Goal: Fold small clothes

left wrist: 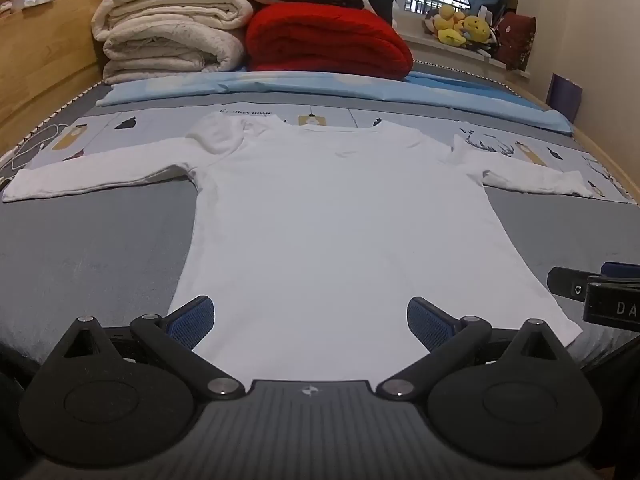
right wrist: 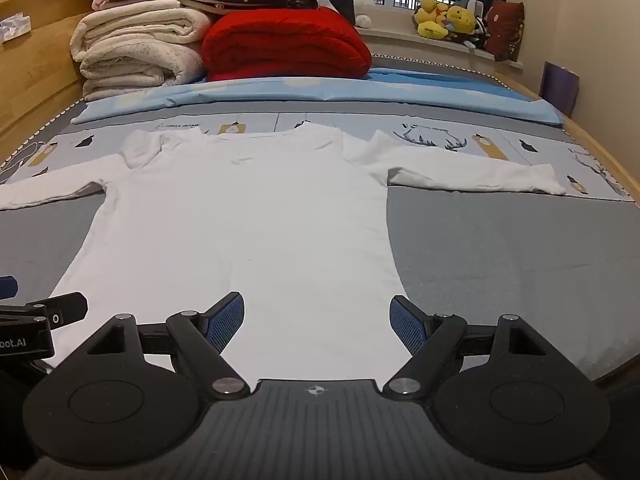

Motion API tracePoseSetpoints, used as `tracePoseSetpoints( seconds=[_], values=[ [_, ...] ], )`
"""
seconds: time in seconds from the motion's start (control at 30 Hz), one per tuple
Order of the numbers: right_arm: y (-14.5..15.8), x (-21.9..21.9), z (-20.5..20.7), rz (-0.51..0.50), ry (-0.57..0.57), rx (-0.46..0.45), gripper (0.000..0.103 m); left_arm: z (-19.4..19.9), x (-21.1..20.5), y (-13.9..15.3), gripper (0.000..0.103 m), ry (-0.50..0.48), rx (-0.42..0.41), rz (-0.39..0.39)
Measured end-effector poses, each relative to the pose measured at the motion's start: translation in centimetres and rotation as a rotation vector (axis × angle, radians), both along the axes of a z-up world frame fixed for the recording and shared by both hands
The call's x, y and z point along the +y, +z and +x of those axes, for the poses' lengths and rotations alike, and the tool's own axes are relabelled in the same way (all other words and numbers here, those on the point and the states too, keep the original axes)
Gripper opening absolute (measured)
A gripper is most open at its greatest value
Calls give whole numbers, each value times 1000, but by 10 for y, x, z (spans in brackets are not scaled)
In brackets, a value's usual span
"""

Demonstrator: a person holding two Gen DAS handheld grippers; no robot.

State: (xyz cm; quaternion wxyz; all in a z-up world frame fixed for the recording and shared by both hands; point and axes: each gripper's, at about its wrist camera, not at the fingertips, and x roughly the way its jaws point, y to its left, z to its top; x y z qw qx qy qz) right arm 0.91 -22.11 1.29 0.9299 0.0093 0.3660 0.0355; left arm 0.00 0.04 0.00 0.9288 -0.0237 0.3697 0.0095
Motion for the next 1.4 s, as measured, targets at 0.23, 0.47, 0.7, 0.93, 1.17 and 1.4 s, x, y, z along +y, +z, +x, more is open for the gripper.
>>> tracePoseSetpoints(
  seconds=[0.23,0.47,0.7,0.93,1.17,1.4],
  values=[
    [0,-1,0,1,1,-2,81,-9,0,1,103,3,-7,1],
    [1,0,0,2,1,-2,81,-2,5,2,103,6,-12,-1],
    [1,0,0,2,1,-2,81,0,3,4,103,8,-24,-2],
    [1,0,0,2,1,-2,81,-1,2,4,103,9,-39,10],
    [1,0,0,2,1,-2,81,-1,2,4,103,9,-38,14],
    [1,0,0,2,0,-2,81,0,1,6,103,9,-39,7]
  ],
)
